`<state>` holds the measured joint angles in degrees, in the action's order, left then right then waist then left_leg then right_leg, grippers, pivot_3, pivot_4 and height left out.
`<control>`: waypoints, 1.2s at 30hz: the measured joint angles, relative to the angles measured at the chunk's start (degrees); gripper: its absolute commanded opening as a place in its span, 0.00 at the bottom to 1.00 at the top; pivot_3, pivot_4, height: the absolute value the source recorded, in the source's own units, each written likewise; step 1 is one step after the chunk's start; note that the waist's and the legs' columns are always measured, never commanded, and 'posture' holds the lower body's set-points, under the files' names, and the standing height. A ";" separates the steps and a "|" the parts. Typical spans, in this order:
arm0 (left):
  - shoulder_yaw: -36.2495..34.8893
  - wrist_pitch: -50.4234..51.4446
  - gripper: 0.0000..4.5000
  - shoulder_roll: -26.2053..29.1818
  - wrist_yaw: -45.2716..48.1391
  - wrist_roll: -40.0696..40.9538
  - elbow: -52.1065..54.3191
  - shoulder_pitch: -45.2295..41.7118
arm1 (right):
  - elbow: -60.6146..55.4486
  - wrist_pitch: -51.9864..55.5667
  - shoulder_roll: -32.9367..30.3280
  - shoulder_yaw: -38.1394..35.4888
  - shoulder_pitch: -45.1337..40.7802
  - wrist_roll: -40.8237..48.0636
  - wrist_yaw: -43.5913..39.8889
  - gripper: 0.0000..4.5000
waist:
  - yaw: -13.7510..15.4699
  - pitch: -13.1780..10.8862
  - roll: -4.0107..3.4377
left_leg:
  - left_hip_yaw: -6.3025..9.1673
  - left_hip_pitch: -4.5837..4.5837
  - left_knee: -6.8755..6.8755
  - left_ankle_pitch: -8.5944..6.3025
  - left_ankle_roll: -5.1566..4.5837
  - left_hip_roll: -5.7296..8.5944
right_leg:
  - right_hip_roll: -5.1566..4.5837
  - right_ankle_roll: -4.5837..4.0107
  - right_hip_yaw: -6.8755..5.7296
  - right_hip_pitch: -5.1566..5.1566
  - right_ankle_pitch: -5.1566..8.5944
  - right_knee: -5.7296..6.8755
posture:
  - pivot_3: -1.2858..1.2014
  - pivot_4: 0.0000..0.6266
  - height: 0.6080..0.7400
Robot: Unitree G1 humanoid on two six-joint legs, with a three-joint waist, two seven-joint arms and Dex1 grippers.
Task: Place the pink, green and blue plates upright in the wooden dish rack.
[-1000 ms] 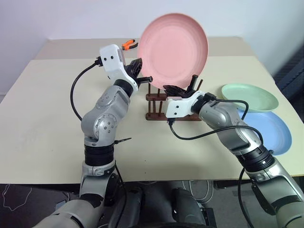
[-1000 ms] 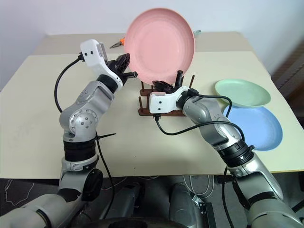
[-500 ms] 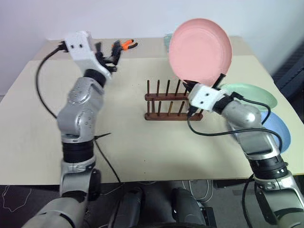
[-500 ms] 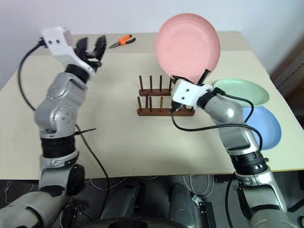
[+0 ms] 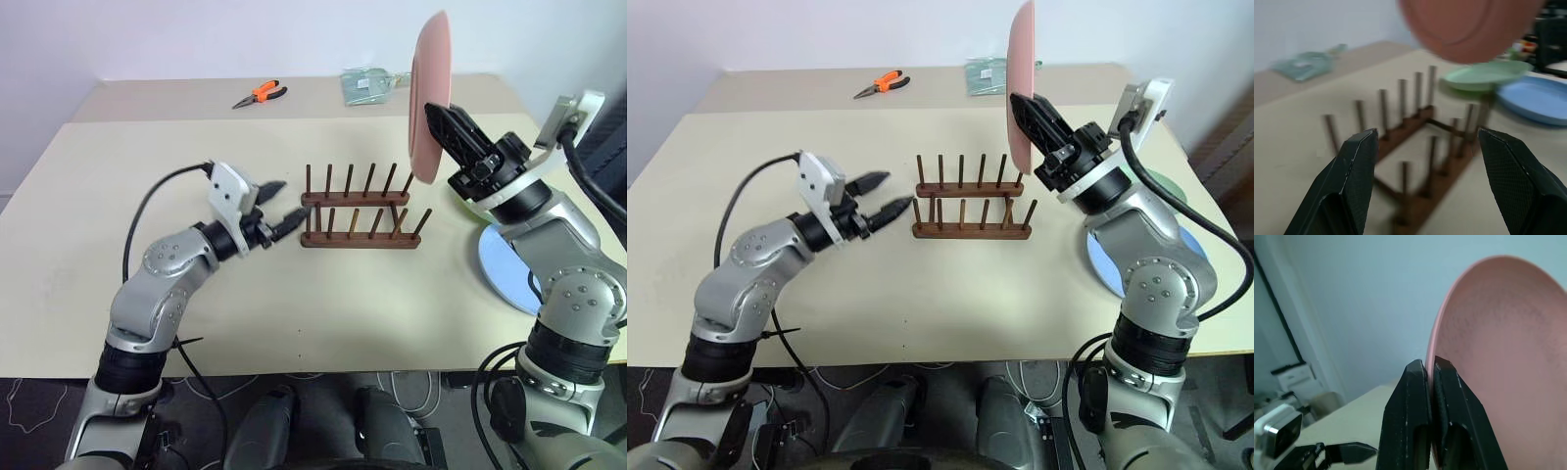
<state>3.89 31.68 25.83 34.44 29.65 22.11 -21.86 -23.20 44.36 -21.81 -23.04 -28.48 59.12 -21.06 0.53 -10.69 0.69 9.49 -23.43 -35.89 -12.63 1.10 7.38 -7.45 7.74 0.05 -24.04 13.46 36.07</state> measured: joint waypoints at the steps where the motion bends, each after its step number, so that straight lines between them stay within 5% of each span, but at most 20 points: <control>1: 0.35 0.66 0.73 0.00 0.56 0.53 0.86 0.35 | 0.06 0.35 -0.15 -0.11 0.49 0.86 0.41 0.00 | -0.08 -0.02 -0.04 | -0.03 0.00 0.00 0.00 0.00 -0.01 | 0.00 -0.01 0.01 -0.01 -0.01 0.01 | 0.52 0.24 0.94; 36: 3.37 2.51 0.73 0.16 4.24 -2.19 1.48 3.16 | 7.62 0.03 -4.20 -0.11 4.10 10.81 0.26 0.00 | 0.04 -0.04 -0.10 | -0.09 -0.02 0.00 0.00 -0.01 -0.04 | 0.01 -0.01 0.02 -0.04 -0.01 -0.02 | 0.52 0.24 0.94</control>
<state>7.26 34.19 26.00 38.68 27.46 23.59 -18.70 -15.58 44.40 -26.01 -23.15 -24.38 69.93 -20.80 0.57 -10.74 0.59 9.41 -23.45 -35.89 -12.63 1.09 7.34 -7.43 7.73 0.07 -24.08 13.45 36.05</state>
